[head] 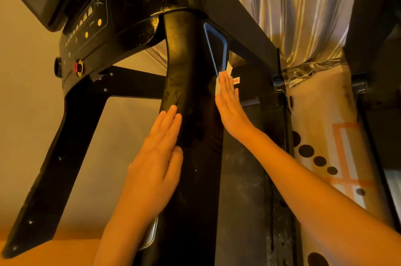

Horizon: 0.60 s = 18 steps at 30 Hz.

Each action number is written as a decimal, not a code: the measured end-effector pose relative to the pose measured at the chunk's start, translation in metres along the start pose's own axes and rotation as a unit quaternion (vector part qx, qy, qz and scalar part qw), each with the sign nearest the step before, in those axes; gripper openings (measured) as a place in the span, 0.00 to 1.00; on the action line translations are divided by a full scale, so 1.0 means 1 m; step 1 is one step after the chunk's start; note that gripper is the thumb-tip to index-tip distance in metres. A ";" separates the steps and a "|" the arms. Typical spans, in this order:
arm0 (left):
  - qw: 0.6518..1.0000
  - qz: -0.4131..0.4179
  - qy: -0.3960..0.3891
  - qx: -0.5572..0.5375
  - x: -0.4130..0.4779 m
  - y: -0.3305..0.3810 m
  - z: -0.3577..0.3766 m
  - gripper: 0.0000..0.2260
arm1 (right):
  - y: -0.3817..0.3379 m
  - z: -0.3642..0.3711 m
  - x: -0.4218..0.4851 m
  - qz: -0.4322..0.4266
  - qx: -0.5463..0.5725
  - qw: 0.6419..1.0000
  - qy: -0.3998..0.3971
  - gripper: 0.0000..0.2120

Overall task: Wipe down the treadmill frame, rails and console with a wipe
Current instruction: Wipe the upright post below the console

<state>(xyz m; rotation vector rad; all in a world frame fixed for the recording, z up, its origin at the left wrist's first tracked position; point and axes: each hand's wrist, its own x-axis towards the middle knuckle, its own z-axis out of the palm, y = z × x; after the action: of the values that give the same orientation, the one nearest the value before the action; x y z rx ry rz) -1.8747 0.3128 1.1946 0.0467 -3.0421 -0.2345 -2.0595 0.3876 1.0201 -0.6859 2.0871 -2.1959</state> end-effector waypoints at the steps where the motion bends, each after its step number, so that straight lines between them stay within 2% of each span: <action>1: 1.000 0.001 -0.001 0.001 0.000 0.000 0.000 0.27 | -0.008 0.003 0.001 -0.018 0.008 1.000 0.005 0.27; 5: 1.000 -0.001 0.000 0.004 0.000 -0.001 0.001 0.26 | -0.022 0.009 0.004 -0.063 0.022 0.998 0.013 0.24; 11: 1.000 0.004 -0.002 0.015 -0.001 -0.004 0.001 0.26 | -0.012 0.011 0.000 -0.014 0.011 1.000 0.026 0.27; 15: 1.000 0.008 0.000 0.017 -0.001 -0.005 0.002 0.28 | -0.034 0.014 0.005 -0.052 0.030 0.998 0.025 0.26; 18: 1.000 0.007 0.002 0.022 -0.001 -0.004 0.002 0.29 | -0.023 0.012 0.004 -0.055 0.027 0.998 0.022 0.24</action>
<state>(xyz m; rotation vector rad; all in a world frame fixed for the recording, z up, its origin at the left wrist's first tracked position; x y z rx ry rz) -1.8741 0.3087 1.1920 0.0294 -3.0430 -0.1678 -2.0525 0.3779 1.0431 -0.7737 2.0484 -2.3354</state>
